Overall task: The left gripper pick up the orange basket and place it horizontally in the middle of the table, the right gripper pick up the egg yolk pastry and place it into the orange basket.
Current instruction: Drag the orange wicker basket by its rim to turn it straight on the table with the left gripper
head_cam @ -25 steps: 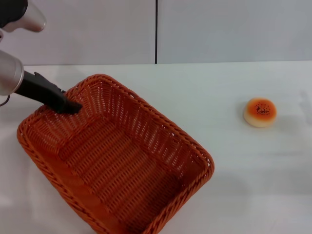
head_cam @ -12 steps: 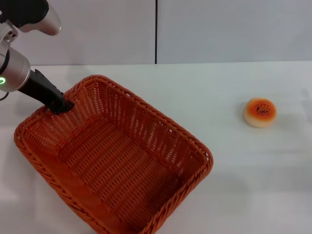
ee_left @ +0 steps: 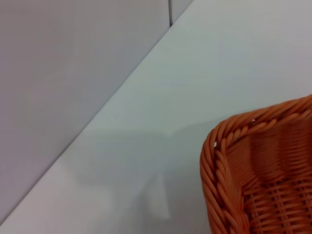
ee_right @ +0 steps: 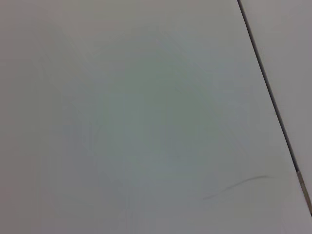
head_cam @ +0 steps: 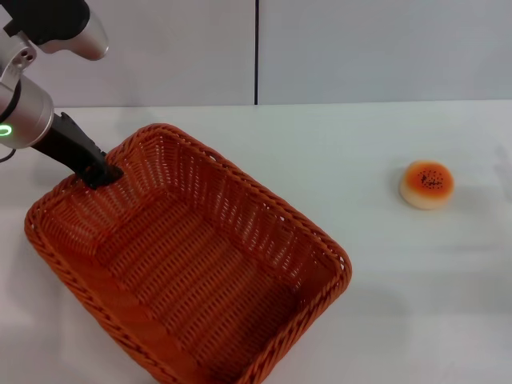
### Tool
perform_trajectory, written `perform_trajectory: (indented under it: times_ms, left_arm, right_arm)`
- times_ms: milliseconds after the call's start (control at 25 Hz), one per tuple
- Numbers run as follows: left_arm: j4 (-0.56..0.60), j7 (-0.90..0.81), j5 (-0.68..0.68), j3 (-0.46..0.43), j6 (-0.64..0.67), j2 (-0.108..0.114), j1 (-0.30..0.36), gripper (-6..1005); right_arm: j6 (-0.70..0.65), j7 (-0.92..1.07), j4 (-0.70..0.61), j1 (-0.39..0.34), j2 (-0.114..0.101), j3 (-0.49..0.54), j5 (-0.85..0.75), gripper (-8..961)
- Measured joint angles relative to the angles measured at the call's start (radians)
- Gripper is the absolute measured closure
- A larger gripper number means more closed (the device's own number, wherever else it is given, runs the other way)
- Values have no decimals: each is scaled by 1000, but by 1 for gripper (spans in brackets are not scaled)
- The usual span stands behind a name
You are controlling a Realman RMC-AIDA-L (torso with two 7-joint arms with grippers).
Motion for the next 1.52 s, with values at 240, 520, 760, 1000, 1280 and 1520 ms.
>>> perform_trajectory:
  times_ms: [240,520,760,1000,1280,1520]
  left_arm:
    - [-21,-161,56,-14,14,-2,-42,807]
    - [-46,-344,72,-51,41,1,-75,807]
    - [-46,-469,66,-88,44,2,-77,806]
    - [-39,-573,60,-118,50,0,-71,809]
    - [-76,-579,46,-259,58,-8,-85,814]
    - [-89,-580,58,-305,86,-6,-94,817]
  right_arm:
    - [-1,0,0,7,0,0,0,408]
    - [-7,1,-17,18,-1,31,0,407]
    - [-11,6,-54,24,-1,64,0,407]
    - [-59,15,-155,37,-4,70,0,407]
    - [-74,21,-185,50,-28,91,1,408]
    - [-91,21,-172,56,-44,121,1,408]
